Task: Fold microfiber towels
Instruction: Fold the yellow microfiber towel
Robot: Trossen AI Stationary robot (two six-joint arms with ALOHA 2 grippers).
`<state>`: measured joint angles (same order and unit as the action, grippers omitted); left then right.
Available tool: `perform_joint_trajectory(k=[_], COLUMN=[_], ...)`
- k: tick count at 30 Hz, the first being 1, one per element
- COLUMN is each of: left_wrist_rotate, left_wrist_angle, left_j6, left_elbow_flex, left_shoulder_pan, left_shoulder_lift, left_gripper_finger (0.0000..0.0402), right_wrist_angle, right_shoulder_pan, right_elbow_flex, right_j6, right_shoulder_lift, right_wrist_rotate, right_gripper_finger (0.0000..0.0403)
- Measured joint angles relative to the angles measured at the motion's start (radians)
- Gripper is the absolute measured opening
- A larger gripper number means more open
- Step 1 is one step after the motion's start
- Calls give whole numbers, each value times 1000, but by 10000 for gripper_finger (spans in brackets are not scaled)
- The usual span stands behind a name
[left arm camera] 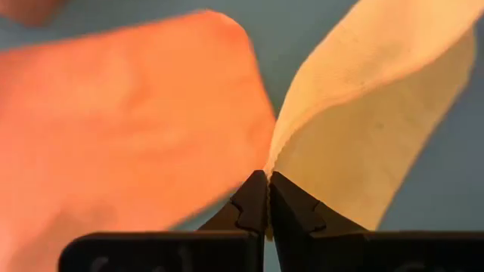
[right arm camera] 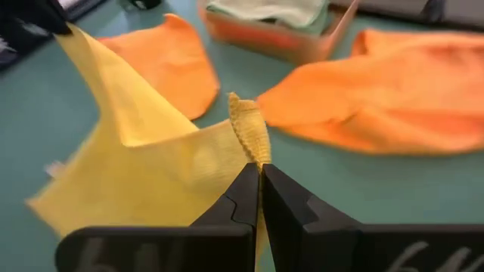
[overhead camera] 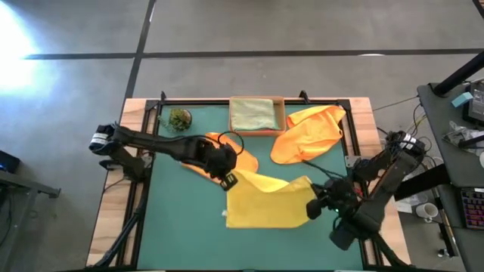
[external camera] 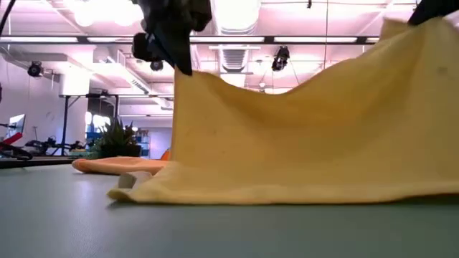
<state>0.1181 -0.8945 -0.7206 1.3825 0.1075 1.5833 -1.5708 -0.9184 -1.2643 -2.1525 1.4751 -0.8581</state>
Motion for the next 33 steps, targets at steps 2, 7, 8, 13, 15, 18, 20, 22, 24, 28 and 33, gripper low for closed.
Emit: perform_joint_trajectory(k=[2, 7, 8, 13, 15, 18, 20, 22, 24, 28, 33], left_wrist_rotate=[19, 39, 57, 109, 118, 138, 180, 227, 269, 277, 133], left_wrist_angle=[1, 0, -1, -3, -3, -3, -4, -3, -3, -4, -2], left_j6=[12, 85, 90, 125, 158, 185, 187, 188, 188, 187, 253], left_elbow_flex=[-1, -1, -1, -1, -1, -1, -1, -1, -1, -1, -1], left_shoulder_pan=[-19, -30, -30, -30, -30, -30, -30, -30, -30, -30, -16], left_shoulder_lift=[1, 2, 2, 2, 2, 2, 2, 2, 2, 2, 2], left_gripper_finger=[0, 0, 0, 0, 1, 15, 34, 57, 82, 131, 158], right_wrist_angle=[0, 21, 46, 81, 81, 81, 79, 84, 91, 88, 89], right_shoulder_pan=[35, 92, 93, 120, 132, 166, 203, 240, 265, 296, 320], right_elbow_flex=[20, 59, 61, 63, 71, 86, 111, 145, 173, 194, 189], right_j6=[64, 247, 280, 334, 335, 311, 268, 209, 146, 84, 109], right_shoulder_lift=[-1, -1, -1, -41, -51, -56, -57, -50, -46, -47, -53], right_wrist_rotate=[2, -90, -146, -141, -103, -56, -23, 18, 47, 49, 47], right_gripper_finger=[8, 8, 8, 8, 8, 8, 8, 8, 8, 9, 25])
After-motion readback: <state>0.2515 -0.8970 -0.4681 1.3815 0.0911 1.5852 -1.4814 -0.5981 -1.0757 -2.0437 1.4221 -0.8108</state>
